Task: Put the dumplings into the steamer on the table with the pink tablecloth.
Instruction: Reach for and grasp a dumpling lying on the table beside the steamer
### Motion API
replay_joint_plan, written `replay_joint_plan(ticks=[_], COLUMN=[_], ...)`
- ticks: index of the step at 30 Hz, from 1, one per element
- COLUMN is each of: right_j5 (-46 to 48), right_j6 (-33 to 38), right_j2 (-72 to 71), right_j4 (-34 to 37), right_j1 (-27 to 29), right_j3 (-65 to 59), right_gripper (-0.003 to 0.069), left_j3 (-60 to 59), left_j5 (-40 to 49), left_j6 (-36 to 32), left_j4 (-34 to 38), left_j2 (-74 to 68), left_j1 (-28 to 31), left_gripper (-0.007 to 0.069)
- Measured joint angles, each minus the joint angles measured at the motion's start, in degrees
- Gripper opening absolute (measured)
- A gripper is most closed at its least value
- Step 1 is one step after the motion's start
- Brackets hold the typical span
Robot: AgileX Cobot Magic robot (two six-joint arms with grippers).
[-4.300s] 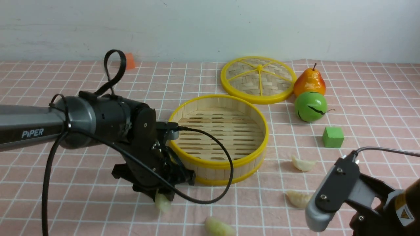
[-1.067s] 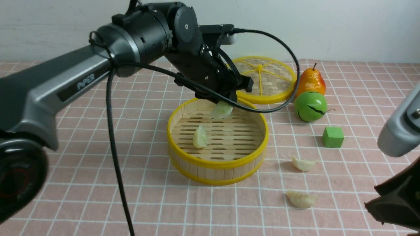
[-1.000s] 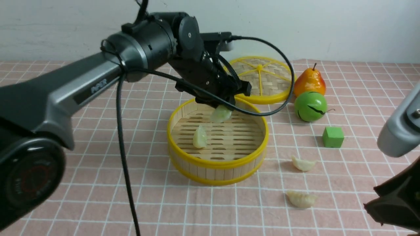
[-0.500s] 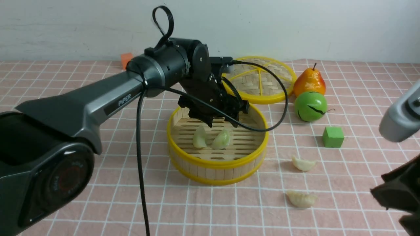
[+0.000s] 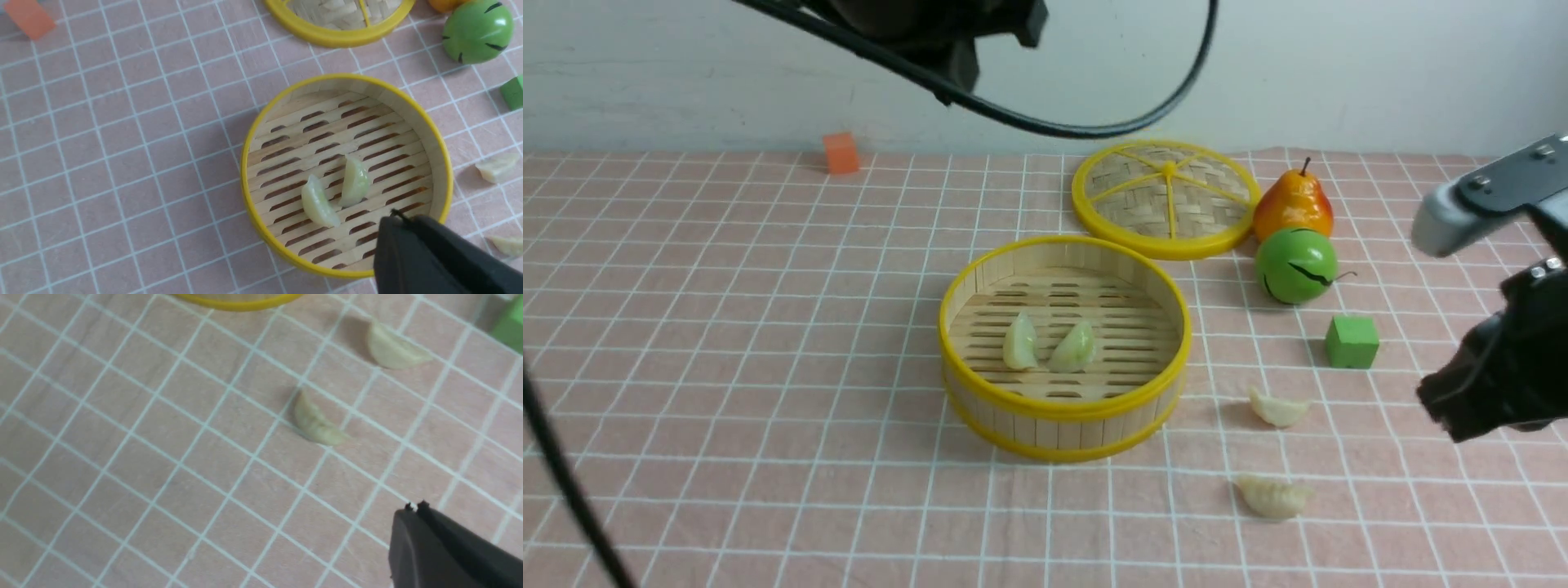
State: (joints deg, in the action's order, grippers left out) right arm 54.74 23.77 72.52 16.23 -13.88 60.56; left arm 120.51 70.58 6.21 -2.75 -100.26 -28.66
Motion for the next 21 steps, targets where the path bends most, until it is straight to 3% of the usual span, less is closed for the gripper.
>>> replay_joint_plan(ticks=[6,12,16,21], right_j5=[2.71,2.74,0.62,-8.19], right_j6=[13.68,20.95,22.91,23.33], right_j2=[10.24,18.16,20.87,23.09], right_j4=[10.42,9.9,5.76,-1.25], right_j1=[0.0,0.0,-1.6,-5.88], right_j3=[1.82,2.69,2.69,2.69], right_gripper=[-0.0021,0.0018,0.0139,0.0382], left_j3=[-14.57,-35.33,-48.91,-61.4], left_j5=[-1.37,-4.73,-6.96,-7.88], left_j6=[-0.9,-0.71,-0.71,-0.62], left_j4=[0.53,3.77,6.22,6.64], left_j2=[13.7,28.74,38.45,48.51], left_j1=[-0.05,-0.05,-0.05,-0.05], left_gripper=[-0.0014,-0.0014,-0.0014,-0.0014])
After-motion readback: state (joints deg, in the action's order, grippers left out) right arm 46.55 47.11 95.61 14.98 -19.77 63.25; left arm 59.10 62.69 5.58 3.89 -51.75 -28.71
